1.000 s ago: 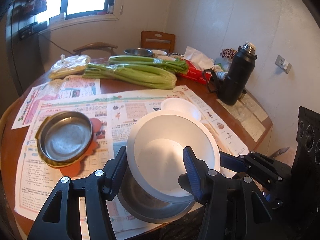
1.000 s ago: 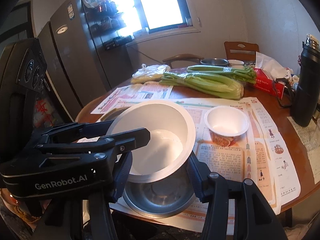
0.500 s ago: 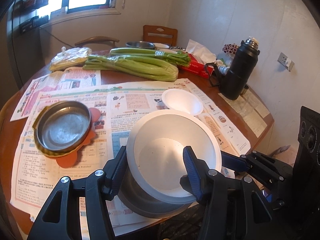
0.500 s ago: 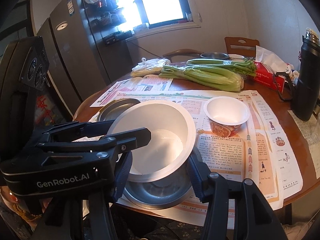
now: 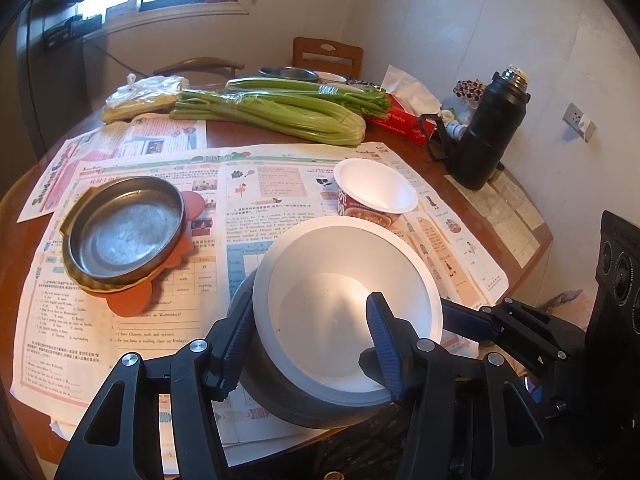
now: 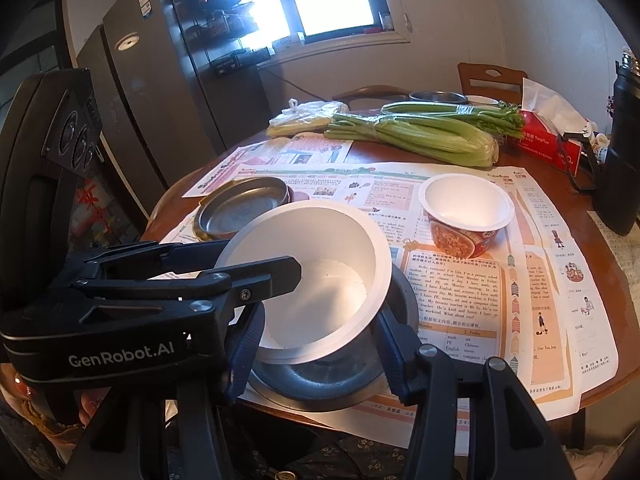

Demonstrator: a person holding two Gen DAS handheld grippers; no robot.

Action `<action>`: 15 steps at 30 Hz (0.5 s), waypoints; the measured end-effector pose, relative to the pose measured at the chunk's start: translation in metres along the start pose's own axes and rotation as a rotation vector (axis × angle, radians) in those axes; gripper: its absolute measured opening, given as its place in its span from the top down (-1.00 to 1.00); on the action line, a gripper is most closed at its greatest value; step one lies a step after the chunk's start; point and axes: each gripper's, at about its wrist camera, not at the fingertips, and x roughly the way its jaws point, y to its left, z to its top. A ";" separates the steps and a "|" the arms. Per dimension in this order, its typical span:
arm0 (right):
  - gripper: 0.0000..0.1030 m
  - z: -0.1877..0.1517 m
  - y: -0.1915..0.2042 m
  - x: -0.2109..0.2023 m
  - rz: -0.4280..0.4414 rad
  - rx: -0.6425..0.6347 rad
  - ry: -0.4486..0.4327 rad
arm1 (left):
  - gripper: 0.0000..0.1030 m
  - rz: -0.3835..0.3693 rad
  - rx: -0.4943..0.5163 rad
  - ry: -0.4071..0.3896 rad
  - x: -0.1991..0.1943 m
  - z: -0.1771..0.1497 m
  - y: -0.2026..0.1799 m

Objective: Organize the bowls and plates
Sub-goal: 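Lift the white paper bowl with the left tool and lower it into the steel bowl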

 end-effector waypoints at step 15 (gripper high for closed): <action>-0.06 -0.006 -0.003 0.020 -0.025 -0.008 0.059 | -0.10 0.005 -0.004 0.048 0.027 -0.006 0.007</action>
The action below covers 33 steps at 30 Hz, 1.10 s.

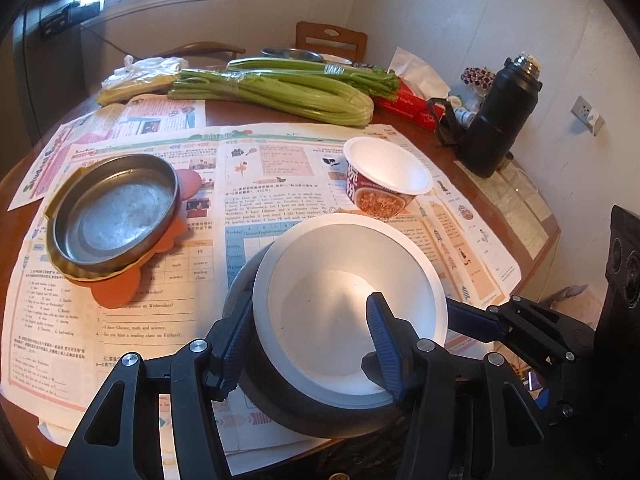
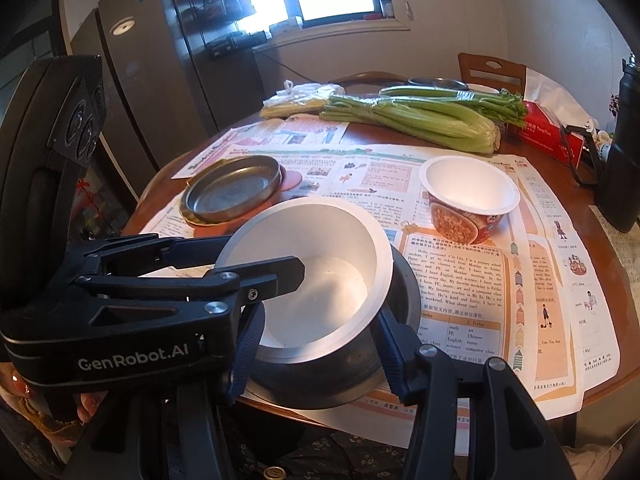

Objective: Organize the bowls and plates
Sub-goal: 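Lift the white paper bowl with the left tool and lower it into the steel bowl, then set the white bowl down inside the steel bowl with the left tool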

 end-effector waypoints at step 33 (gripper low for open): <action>-0.06 -0.008 -0.004 0.020 -0.024 0.004 0.027 | -0.11 0.015 -0.017 0.026 0.019 -0.004 0.011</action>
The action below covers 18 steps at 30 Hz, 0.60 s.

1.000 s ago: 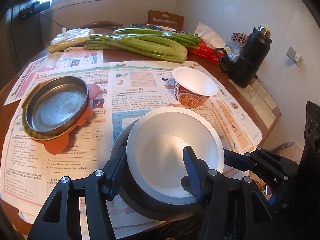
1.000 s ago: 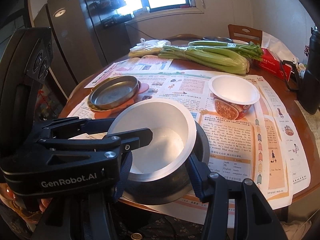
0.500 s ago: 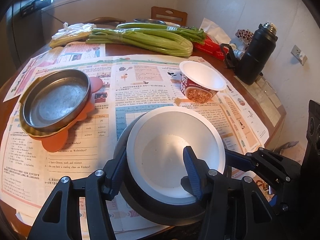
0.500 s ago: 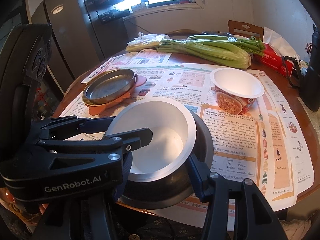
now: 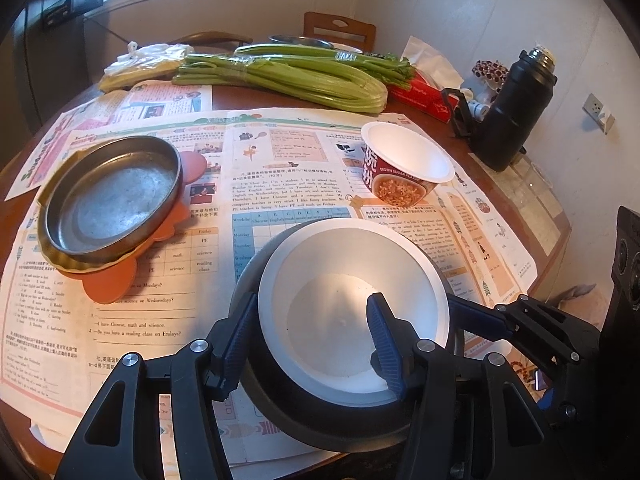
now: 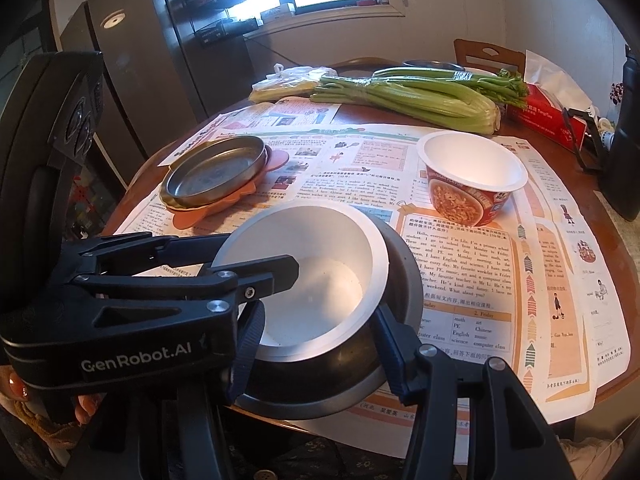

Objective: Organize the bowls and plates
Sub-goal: 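Set the white bowl down inside the steel bowl with the left tool, then open the left tool and move it to the red-printed paper cup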

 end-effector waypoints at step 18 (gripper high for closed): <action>-0.06 0.006 -0.010 -0.026 -0.027 0.021 -0.072 | -0.11 0.045 0.002 -0.065 -0.033 0.003 -0.001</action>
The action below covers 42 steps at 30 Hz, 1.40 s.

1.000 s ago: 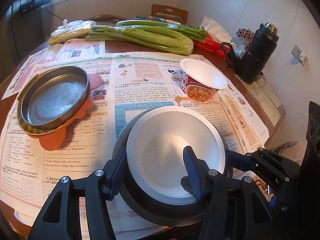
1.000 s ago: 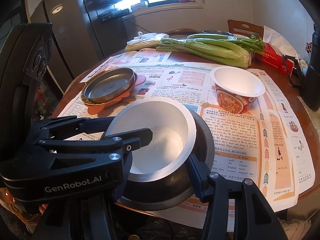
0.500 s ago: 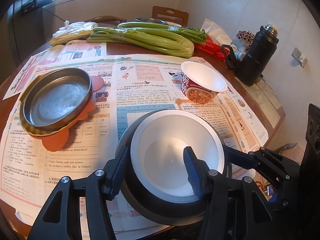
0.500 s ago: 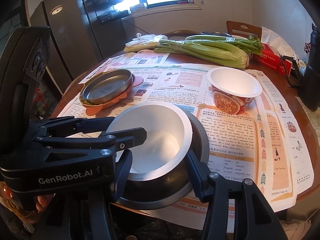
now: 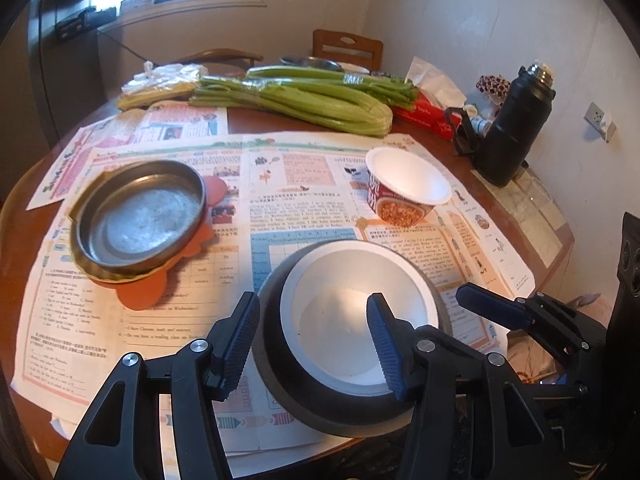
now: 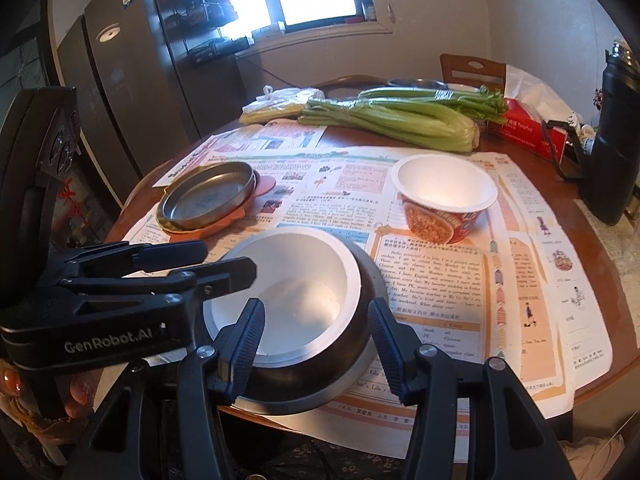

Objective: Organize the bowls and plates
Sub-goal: 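Open the left tool and move it to the red-printed paper cup, then grip the rim of the red-printed paper cup with the left tool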

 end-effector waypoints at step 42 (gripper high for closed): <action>-0.07 0.060 -0.113 -0.046 -0.127 0.205 -0.195 | -0.14 -0.075 0.123 0.001 0.040 0.107 -0.077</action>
